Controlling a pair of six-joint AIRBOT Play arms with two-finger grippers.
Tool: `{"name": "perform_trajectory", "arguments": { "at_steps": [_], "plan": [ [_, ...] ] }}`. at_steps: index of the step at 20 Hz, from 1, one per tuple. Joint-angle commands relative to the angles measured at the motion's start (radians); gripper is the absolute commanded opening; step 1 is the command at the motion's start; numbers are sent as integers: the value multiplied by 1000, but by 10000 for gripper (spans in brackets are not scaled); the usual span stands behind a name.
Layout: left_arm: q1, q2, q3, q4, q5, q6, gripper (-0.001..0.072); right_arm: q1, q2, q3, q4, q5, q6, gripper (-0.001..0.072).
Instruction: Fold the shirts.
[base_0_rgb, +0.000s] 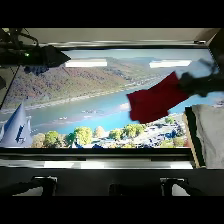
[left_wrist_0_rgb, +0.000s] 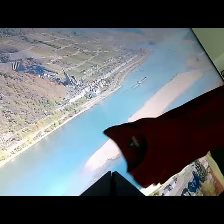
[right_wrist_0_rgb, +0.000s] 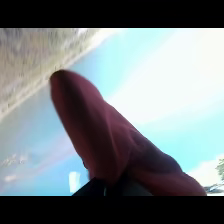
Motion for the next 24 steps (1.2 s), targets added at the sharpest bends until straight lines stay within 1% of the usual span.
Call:
{"name": "perform_trajectory", "arguments": {
  "at_steps": [1, 5, 8, 10, 12, 13, 15, 17, 19, 20, 22, 24],
  "plan": [
    [0, -6, 0, 10, 1, 17, 27, -158, -16, 290, -132, 131, 87, 35],
    [0, -14, 0, 9, 1, 34, 27, -374, -34, 299, -84, 216, 87, 35],
    [0, -14, 0, 9, 0, 42, 26, -479, -37, 299, 45, 179, 104, 35],
    [0, -14, 0, 9, 0, 42, 26, -519, -37, 299, 145, 116, 159, 35],
    [0, -14, 0, 9, 0, 45, 27, -526, -37, 299, 173, 89, 191, 35],
    [0, -14, 0, 9, 0, 45, 27, -526, -37, 299, 165, 109, 192, 35],
    [0, -14, 0, 9, 0, 47, 27, -526, -34, 300, 109, 166, 198, 35],
    [0, -14, 0, 9, 0, 53, 27, -526, -31, 317, 7, 247, 199, 36],
    [0, -14, 0, 10, 1, 71, 27, -526, -31, 353, -158, 356, 197, 35],
    [0, -14, 0, 10, 1, 72, 27, -526, -31, 364, -264, 409, 195, 36],
    [0, -14, 0, 9, 1, 93, 27, -526, -30, 357, -477, 504, 153, 36],
    [0, -14, 0, 9, 1, 93, 26, -527, -30, 296, -589, 560, 146, 36]
  ]
}}
